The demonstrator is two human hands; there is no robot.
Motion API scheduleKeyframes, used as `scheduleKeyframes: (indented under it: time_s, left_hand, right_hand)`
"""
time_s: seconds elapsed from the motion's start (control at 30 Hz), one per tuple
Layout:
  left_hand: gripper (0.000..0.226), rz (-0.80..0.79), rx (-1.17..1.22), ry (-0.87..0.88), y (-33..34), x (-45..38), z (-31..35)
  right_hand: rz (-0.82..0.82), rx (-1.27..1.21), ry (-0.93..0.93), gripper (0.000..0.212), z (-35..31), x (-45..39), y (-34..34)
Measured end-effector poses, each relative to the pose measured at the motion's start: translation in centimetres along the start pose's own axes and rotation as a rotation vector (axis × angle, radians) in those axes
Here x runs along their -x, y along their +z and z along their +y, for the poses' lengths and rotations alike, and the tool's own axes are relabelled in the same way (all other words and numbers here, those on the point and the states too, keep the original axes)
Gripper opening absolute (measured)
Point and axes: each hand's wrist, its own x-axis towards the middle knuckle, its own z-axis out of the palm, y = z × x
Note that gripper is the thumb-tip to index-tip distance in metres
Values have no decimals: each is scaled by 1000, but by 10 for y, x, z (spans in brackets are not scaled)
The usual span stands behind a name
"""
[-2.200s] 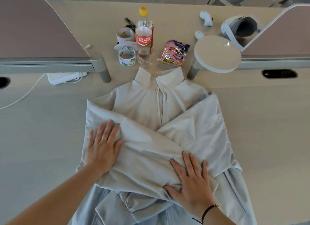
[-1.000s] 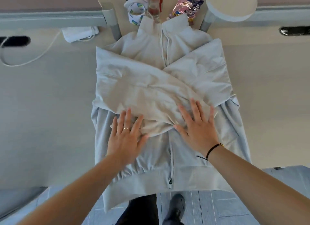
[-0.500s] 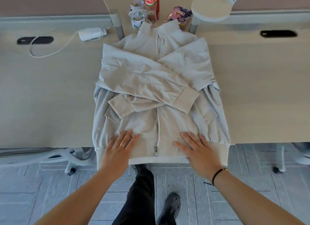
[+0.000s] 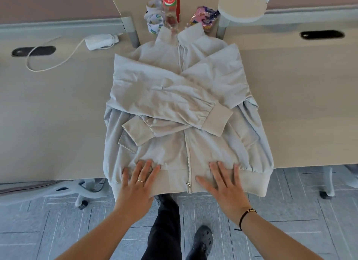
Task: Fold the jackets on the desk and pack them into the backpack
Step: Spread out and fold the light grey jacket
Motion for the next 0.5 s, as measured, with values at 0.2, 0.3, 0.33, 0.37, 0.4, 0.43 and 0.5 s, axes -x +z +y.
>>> scheduleKeyframes:
  time_s: [0.2,0.3,0.33,0.37,0.4,0.43,0.5]
  left_hand:
    - [111,51,89,-55,-5,4,-1]
    - [91,113,226,-220,-9,20,-13]
    - [82,142,315,-330,-9,26,-17]
    - [75,172,429,-458,-13,32,-20]
    - [71,204,560,-596,-19,35,-20]
    - [69,243,696,-727,-23,37,-20]
    - [68,284,938,-925,-33,37,-18]
  right_hand:
    - [13,-25,-15,133,5,-2,7]
    - [-18,-103,-4,115,9,6,-7]
    - [-8,-138,47,108,11,12,-12]
    - [18,-182,145,101,14,19,-18]
    - [53,-246,285,96,19,27,-24]
    - [92,-336,456,89,26,35,-29]
    - [151,-540,828,84,41,48,-41]
